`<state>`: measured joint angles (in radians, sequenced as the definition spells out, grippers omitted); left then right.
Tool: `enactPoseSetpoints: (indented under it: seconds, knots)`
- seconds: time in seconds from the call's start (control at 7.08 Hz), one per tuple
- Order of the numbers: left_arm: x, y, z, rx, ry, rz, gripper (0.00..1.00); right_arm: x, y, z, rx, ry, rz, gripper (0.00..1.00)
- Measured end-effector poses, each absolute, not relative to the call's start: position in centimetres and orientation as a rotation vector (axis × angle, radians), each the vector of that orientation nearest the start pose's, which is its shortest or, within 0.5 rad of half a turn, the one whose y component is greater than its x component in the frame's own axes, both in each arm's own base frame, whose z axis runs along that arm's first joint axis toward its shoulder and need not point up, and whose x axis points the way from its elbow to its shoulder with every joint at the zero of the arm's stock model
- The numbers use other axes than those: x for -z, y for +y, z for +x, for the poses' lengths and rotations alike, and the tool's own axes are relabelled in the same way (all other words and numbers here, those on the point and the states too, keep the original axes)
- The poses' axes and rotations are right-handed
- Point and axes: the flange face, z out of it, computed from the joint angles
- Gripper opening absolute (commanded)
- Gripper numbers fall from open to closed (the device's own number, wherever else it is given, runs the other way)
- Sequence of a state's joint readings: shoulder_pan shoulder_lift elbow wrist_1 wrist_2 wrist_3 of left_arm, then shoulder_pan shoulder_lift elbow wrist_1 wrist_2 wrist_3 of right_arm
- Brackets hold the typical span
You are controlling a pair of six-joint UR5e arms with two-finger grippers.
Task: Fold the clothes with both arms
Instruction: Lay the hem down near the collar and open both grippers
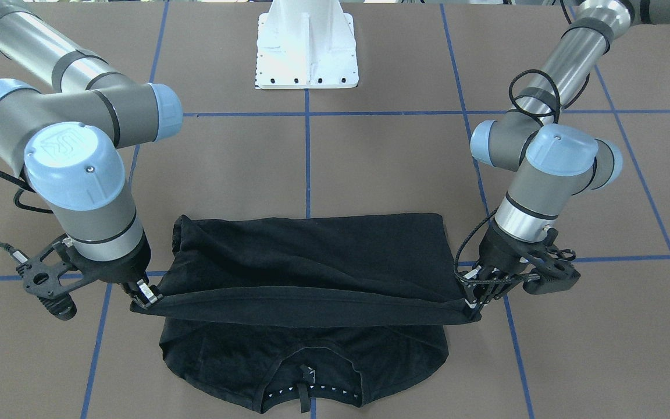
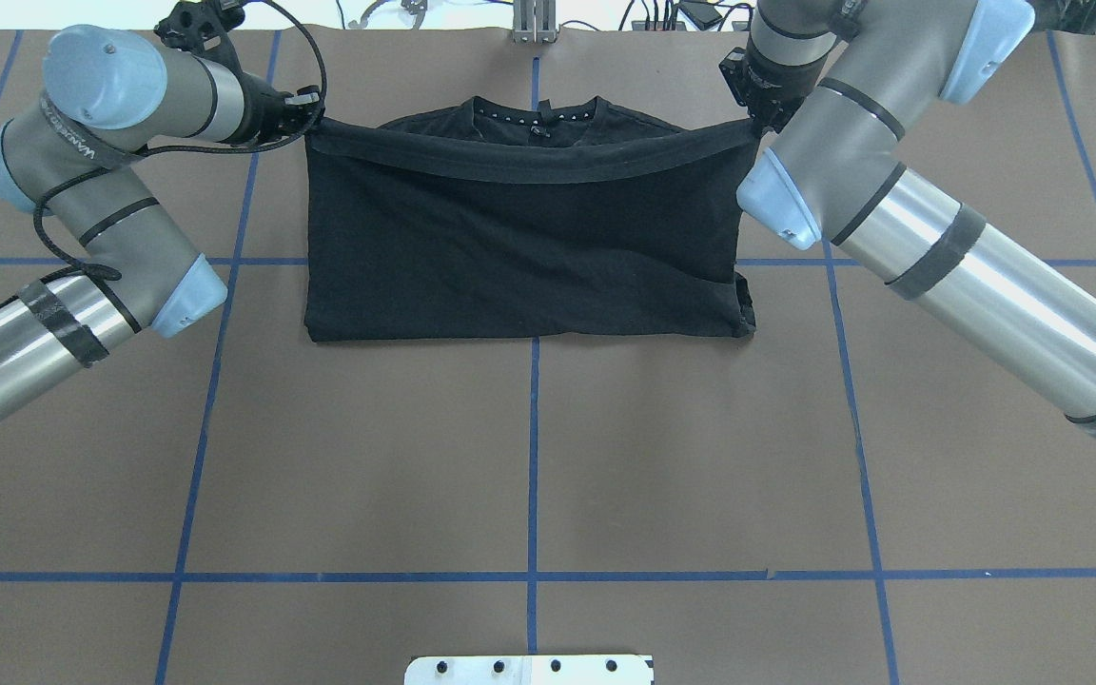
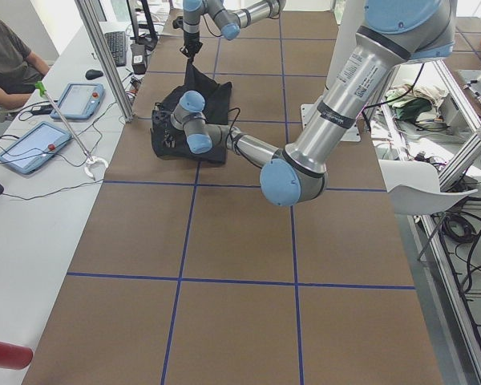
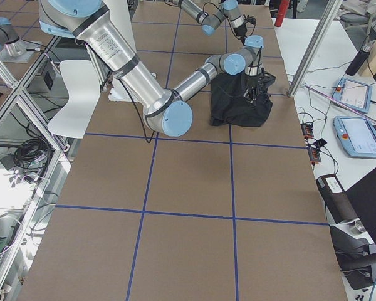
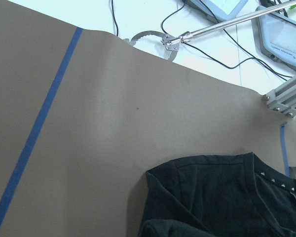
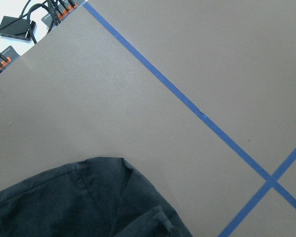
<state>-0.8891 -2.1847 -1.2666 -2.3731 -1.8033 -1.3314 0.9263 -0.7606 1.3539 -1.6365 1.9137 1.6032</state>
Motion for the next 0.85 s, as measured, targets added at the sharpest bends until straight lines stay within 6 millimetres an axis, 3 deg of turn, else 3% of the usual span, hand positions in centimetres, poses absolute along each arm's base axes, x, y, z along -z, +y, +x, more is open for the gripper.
enactPoseSetpoints:
  seconds: [0.42, 0.71, 0.85]
  knots:
    - [-35.0, -67.1, 40.1, 0.468, 1.034, 0.435, 0.0, -29.7, -70.0, -40.5, -0.839, -0.628, -0.059, 0.0]
    - [-35.7, -67.5, 40.5, 0.472, 1.028, 0.44, 0.12, -30.5, -70.9, -41.6, -0.844, -0.597, -0.028, 0.03]
    - [-36.2, -67.7, 40.5, 0.477, 1.023, 0.445, 0.29, -30.8, -71.4, -42.0, -0.844, -0.589, -0.019, 0.12]
